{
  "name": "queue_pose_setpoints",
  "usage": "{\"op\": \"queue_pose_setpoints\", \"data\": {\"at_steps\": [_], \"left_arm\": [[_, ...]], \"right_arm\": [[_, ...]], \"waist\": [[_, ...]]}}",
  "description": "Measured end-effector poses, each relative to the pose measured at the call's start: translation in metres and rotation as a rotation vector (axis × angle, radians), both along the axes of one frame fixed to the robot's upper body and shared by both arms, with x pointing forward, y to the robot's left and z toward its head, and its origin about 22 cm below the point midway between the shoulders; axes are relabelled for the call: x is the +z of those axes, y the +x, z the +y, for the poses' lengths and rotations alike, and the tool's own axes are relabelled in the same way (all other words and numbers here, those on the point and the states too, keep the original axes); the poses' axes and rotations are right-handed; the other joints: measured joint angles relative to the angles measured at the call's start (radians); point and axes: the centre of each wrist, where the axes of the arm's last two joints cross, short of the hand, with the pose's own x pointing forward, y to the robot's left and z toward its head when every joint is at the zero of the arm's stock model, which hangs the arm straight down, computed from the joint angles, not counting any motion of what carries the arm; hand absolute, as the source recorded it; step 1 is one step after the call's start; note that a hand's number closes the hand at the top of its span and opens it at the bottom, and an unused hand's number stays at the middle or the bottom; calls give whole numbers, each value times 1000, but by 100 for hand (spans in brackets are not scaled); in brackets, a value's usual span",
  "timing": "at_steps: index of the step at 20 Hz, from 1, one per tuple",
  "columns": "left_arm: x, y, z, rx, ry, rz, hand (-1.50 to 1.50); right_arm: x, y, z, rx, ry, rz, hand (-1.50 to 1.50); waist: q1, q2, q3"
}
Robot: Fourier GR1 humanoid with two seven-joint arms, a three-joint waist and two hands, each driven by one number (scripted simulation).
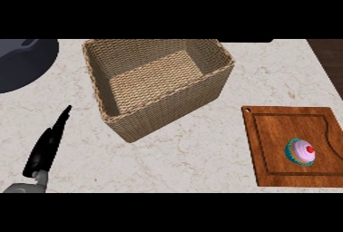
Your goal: Pick the cupcake from the cutting board and place it in the basket
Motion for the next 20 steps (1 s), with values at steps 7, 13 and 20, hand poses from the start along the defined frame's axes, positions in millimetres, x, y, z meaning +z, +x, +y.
{"op": "queue_pose_setpoints", "data": {"at_steps": [7,13,20], "left_arm": [[0,-1,0,3,2,1,0],[-1,-3,-4,-1,-4,4,0],[0,0,0,-3,-3,3,0]], "right_arm": [[-3,21,-7,-17,7,38,-150],[-11,36,-20,-18,-9,77,-150],[-13,48,-34,-48,-42,125,-150]], "waist": [[2,3,3],[-1,3,4],[-4,5,4]]}}
